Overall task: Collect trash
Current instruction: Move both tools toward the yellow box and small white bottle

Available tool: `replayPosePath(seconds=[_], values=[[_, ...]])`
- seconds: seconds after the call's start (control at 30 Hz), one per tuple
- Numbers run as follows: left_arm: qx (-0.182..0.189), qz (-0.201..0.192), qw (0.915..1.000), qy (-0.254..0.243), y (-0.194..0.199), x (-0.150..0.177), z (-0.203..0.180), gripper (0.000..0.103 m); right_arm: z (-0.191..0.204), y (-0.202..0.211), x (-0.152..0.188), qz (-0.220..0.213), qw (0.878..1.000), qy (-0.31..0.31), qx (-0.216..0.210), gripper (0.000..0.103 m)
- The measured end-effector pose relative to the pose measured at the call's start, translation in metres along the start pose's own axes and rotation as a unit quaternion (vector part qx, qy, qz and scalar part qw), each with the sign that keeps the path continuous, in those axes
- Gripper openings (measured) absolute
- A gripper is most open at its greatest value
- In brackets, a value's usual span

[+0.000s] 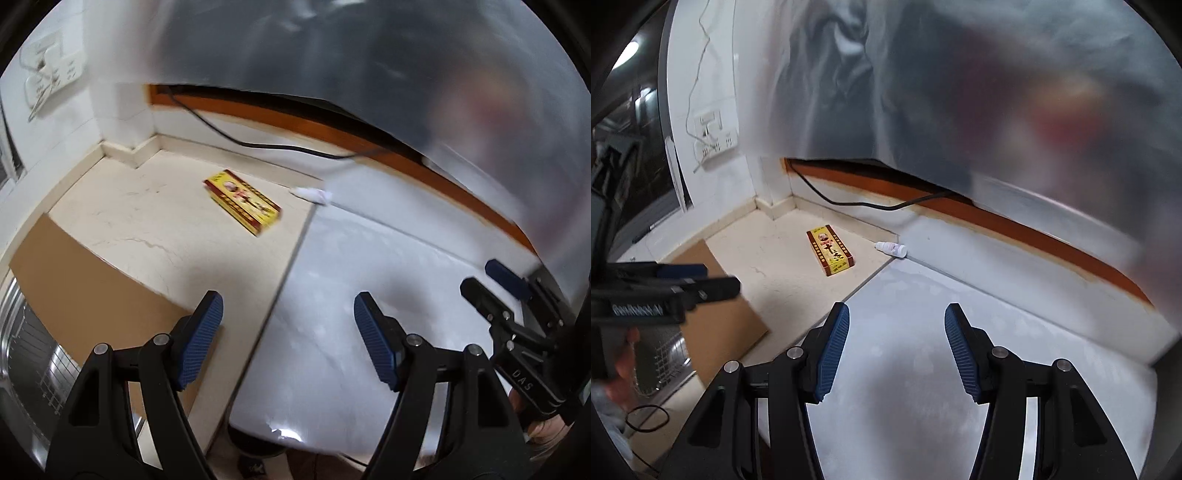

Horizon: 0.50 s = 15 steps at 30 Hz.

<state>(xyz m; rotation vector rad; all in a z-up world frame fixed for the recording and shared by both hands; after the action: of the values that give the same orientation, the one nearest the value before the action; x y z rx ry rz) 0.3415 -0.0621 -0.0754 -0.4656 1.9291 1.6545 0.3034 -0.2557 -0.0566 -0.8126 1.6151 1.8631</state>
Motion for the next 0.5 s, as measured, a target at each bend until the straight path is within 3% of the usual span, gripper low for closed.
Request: replayPosePath(seconds=[0.2, 0.5], values=[[-0.013, 0.027, 0.9953, 0.092, -0.086, -0.040, 0.029, 0.071, -0.016, -0.102, -0.037, 0.035, 0.998, 0.048, -0.038, 0.055], [-0.079, 0.056, 0.9840, 0.150, -0.200, -0.065, 0.045, 0.071, -0.020, -0.229, -0.066, 0.058, 0.994, 0.070, -0.069, 0.050]])
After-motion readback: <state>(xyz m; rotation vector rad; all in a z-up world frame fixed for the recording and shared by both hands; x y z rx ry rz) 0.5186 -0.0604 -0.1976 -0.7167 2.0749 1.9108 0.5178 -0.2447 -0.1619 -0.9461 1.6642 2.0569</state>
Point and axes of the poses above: each gripper's, at about its wrist camera, not at the fingertips, and y roughly against the way its jaws point, z to its left, x to its underside, the point moved 7 cm from there along -y, roughly the way its jaws point, and after that the axes turned 7 degrees about -y, right-handed, at the moved point
